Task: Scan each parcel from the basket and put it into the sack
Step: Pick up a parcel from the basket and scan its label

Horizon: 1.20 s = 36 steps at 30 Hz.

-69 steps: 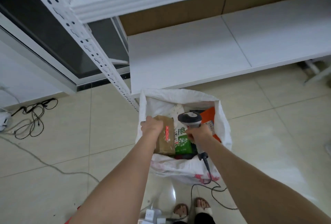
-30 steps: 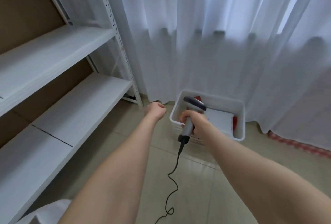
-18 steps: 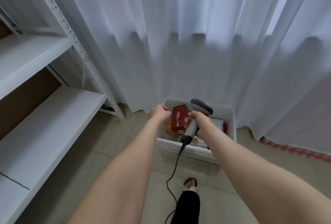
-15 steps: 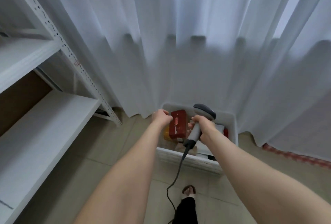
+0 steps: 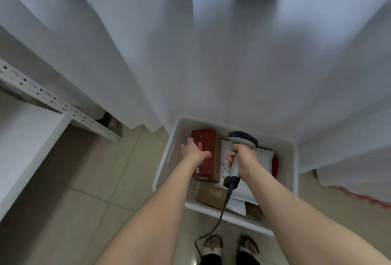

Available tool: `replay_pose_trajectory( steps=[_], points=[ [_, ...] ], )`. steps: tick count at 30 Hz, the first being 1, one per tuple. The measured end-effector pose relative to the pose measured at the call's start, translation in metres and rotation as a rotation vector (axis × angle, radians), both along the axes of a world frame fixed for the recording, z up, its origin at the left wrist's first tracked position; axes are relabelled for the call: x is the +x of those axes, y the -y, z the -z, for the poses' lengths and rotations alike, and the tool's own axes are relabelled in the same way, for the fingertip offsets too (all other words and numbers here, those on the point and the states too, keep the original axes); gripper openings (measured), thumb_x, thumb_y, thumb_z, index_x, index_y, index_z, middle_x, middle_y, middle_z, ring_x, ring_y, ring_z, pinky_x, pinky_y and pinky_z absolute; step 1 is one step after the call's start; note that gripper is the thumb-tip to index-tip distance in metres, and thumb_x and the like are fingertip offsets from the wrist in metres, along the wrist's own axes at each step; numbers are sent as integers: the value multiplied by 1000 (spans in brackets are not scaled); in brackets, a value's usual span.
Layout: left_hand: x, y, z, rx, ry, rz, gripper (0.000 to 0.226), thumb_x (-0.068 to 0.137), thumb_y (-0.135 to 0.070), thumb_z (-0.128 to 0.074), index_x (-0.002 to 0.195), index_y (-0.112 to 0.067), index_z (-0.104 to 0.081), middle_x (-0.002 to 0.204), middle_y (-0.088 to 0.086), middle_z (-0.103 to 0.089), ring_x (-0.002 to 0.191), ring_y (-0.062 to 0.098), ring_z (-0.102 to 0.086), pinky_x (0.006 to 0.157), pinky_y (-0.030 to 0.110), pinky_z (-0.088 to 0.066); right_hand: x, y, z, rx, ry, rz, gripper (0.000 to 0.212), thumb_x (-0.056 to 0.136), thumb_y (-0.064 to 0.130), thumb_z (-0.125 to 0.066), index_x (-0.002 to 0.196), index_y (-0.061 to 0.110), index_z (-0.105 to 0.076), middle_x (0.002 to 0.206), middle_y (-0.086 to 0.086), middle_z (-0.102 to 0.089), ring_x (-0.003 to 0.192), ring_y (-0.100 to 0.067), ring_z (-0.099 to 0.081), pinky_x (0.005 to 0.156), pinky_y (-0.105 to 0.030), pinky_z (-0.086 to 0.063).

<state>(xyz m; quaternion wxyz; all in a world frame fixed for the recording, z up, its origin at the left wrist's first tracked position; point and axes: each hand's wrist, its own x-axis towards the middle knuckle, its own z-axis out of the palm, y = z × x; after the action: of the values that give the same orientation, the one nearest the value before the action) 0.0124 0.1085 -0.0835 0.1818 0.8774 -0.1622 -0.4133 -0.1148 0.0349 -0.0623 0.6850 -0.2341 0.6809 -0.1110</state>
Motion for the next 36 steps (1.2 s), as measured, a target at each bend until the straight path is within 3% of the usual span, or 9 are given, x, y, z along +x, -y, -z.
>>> replay_pose_trajectory(
  steps=[5, 10, 14, 17, 20, 24, 27, 30, 36],
  points=[
    [13, 14, 107, 84, -73, -44, 131, 50, -57, -84, 151, -24, -7, 153, 16, -24, 141, 34, -23, 112, 53, -27, 13, 26, 105, 81, -51, 31, 3, 87, 3, -58, 86, 1, -57, 64, -18, -59, 45, -21, -49, 48, -30, -45],
    [21, 25, 195, 132, -81, -68, 138, 57, -57, -83, 150, -26, 14, 157, 20, 1, 146, 34, 4, 116, 55, -12, 15, 43, 190, 147, -36, 34, 9, 88, 2, -61, 80, 0, -57, 65, -17, -58, 47, -22, -51, 53, -31, -48],
    [26, 40, 246, 171, -119, -93, 141, 55, -63, -80, 148, -30, 20, 156, 18, 13, 145, 34, 10, 116, 56, -11, 19, 52, 239, 188, -8, 24, 8, 87, 1, -61, 80, 2, -57, 63, -15, -56, 49, -24, -51, 53, -32, -49],
    [25, 46, 270, 221, -136, -46, 142, 55, -67, -78, 146, -32, 24, 155, 18, 15, 144, 36, 12, 114, 57, -12, 20, 52, 262, 205, 9, 8, 7, 86, 2, -62, 82, 3, -57, 64, -14, -57, 53, -24, -54, 57, -34, -52],
    [22, 44, 282, 273, -107, 1, 140, 56, -63, -80, 146, -35, 23, 152, 17, 4, 142, 38, 2, 112, 58, -22, 16, 49, 272, 232, 31, 9, 6, 86, 4, -64, 84, 3, -59, 66, -14, -59, 56, -25, -57, 63, -37, -54],
    [27, 35, 270, 128, -217, -170, 128, 53, -55, -81, 150, -36, 0, 144, 8, -28, 131, 31, -34, 104, 43, -40, 5, 50, 259, 243, 46, -2, 5, 88, 6, -64, 88, 3, -60, 73, -15, -61, 63, -24, -59, 65, -36, -55],
    [32, 29, 232, -87, -395, -468, 98, 58, -45, -81, 142, -21, -36, 119, 3, -62, 101, 22, -62, 78, 34, -51, -6, 55, 230, 202, 11, 30, 5, 87, 4, -63, 87, 4, -58, 75, -14, -58, 64, -22, -57, 64, -35, -53],
    [36, 23, 175, -148, -494, -518, 66, 77, -42, -72, 133, -18, -47, 111, 5, -67, 90, 19, -66, 61, 27, -48, -9, 61, 185, 163, -6, 54, 7, 86, 3, -64, 86, 5, -57, 75, -12, -55, 63, -20, -53, 62, -32, -50],
    [44, 9, 39, -215, -481, -459, 50, 86, -47, -59, 128, -21, -52, 100, 1, -69, 86, 15, -64, 64, 28, -45, -4, 69, 65, 60, 37, -21, 11, 89, 11, -66, 93, 5, -58, 80, -9, -54, 64, -20, -52, 58, -32, -47]
  ],
)
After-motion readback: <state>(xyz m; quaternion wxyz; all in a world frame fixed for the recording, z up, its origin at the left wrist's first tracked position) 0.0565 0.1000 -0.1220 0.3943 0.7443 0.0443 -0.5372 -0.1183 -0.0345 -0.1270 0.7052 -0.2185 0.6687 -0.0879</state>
